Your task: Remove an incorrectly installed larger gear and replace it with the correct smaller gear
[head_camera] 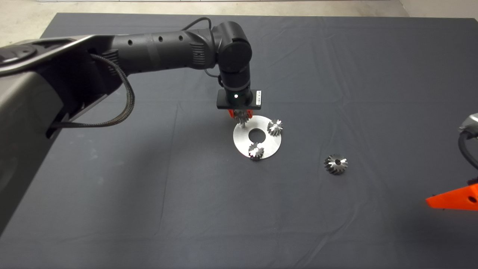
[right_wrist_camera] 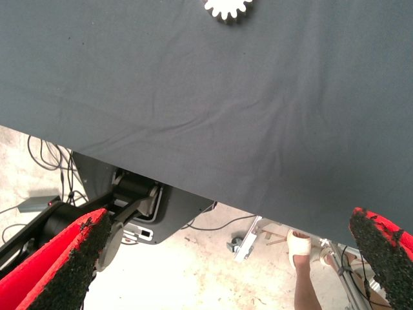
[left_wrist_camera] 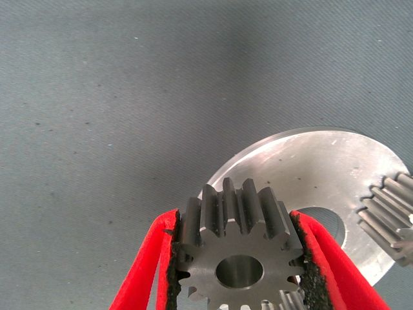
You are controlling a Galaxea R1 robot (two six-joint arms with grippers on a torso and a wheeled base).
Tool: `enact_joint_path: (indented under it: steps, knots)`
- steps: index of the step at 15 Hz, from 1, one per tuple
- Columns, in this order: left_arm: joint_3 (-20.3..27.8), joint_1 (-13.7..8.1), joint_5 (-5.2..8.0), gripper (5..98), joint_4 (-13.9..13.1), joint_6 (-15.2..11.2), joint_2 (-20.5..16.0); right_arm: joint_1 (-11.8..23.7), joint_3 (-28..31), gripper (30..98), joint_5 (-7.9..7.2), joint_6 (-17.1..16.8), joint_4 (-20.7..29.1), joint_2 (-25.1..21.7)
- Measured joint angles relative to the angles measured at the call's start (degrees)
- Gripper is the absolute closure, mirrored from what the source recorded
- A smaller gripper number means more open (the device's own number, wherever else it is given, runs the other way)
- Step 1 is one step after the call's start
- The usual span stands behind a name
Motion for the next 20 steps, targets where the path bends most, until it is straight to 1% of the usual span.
enact_joint_path:
  steps: [2,3,4,6,10,20]
  knots:
    - [0.0,0.0,0.37,68.2,0.0,0.0,0.0,0.0,0.0,30.8,-0.02,0.0,0.0,0.0]
    - [0.0,0.0,0.86,68.2,0.0,0.0,0.2,0.0,0.0,30.8,-0.05,0.0,0.0,0.0]
    - [0.0,0.0,1.07,68.2,0.0,0.0,0.2,0.0,0.0,30.8,-0.02,0.0,0.0,0.0]
    - [0.0,0.0,1.21,68.2,-0.1,-0.1,0.2,0.0,0.0,30.8,-0.02,0.0,0.0,0.0]
    - [0.0,0.0,1.18,68.2,-1.9,-0.2,0.2,0.0,0.0,30.8,-0.02,0.0,0.0,0.0]
    - [-0.6,0.2,0.85,68.2,-2.1,-0.2,0.3,0.0,0.0,30.8,-0.05,0.0,0.0,0.0]
